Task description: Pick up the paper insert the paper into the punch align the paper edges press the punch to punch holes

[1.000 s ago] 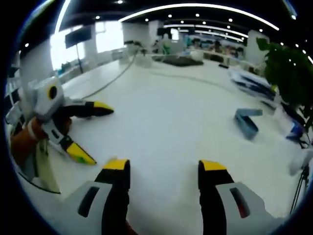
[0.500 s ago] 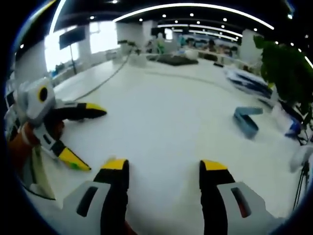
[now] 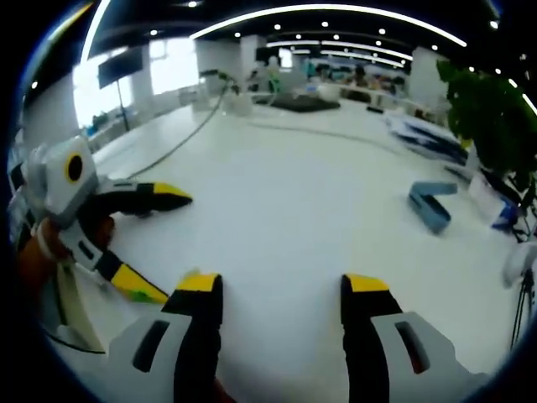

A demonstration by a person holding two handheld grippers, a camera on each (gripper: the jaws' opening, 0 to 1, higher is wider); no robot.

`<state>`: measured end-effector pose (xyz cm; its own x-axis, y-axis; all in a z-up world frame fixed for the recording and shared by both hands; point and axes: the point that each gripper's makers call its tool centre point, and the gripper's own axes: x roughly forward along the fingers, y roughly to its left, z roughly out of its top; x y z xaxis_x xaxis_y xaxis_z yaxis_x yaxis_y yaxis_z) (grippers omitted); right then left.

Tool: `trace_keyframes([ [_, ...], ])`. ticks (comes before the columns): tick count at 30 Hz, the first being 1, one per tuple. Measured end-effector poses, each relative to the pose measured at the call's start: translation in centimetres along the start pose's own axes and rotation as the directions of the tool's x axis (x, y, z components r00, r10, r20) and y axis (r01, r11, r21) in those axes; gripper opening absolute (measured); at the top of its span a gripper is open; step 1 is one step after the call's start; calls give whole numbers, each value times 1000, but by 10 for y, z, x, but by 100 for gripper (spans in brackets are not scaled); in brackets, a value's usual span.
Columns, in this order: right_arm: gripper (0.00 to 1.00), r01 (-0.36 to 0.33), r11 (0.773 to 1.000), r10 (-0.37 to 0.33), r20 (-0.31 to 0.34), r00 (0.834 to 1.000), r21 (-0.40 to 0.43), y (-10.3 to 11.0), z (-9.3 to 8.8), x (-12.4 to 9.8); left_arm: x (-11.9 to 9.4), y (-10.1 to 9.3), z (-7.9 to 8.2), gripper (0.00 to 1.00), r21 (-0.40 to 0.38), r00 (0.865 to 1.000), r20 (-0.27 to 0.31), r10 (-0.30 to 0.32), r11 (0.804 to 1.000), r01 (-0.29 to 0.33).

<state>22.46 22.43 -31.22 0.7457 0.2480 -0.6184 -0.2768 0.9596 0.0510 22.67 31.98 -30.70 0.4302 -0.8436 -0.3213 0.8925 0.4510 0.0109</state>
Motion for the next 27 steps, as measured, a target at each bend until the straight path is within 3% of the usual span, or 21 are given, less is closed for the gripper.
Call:
trace_keyframes([
  [5,58,-98,984,91,53,994,149,9,7,-3,1,-1,0,72,2,1000,-1,-4,1000,4],
  [7,58,-108,985,101,53,993,132,12,8,-1,2,-1,0,72,4,1000,-1,-7,1000,7],
  [11,58,-239,941,220,103,970,240,31,15,-1,2,-1,0,72,3,1000,0,-6,1000,6],
  [15,54,-353,864,334,116,935,358,47,10,-18,2,-1,0,72,3,1000,0,-4,1000,4],
  [16,54,-347,870,325,122,938,349,43,7,-22,3,-1,0,72,3,1000,0,-4,1000,4],
  [19,53,-363,853,341,127,931,374,45,-1,-35,3,-1,0,72,3,1000,1,-3,1000,3],
  [23,51,-390,801,355,163,920,454,37,1,-36,3,-1,0,72,3,1000,1,-3,1000,3],
  [27,51,-402,775,361,181,915,487,30,0,-42,2,-1,1,72,2,1000,2,-2,1000,2],
])
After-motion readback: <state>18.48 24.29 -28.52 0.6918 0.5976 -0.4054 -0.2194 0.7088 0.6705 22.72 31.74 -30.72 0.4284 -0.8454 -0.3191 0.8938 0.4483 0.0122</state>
